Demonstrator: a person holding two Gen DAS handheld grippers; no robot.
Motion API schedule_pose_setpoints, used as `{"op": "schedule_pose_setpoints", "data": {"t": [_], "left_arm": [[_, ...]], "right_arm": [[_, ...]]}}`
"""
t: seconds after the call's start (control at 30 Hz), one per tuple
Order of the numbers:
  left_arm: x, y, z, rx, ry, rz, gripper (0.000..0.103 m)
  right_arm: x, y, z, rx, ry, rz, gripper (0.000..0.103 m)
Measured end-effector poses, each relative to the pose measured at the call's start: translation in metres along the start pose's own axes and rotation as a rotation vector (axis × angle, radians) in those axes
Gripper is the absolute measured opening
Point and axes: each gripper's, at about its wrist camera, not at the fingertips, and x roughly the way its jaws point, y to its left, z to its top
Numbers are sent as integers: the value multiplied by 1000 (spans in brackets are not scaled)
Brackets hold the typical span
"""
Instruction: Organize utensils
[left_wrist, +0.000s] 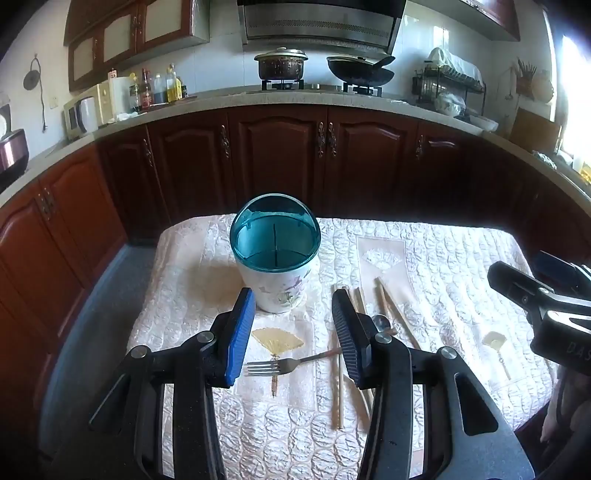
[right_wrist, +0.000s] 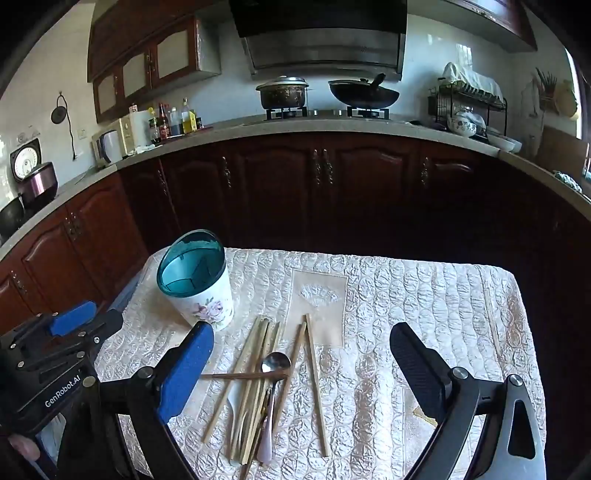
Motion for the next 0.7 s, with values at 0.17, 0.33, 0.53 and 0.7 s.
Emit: {"op": "schedule_pose_setpoints", "data": {"t": [0.17,0.33,0.53,0.7], "left_arm": [[-2,0,0,0,-25,0,43],[2,-3,-1,2,-18,3,43],[2,1,1,6,-5,-3,43],[2,-2,0,10,-4,-9,43]], "right_arm": [[-1,2,3,4,-3,-2,96],[0,0,2,7,4,-8,96],[1,-1,1,11,7,-13,96],[2,-3,1,7,14,-22,96]]}}
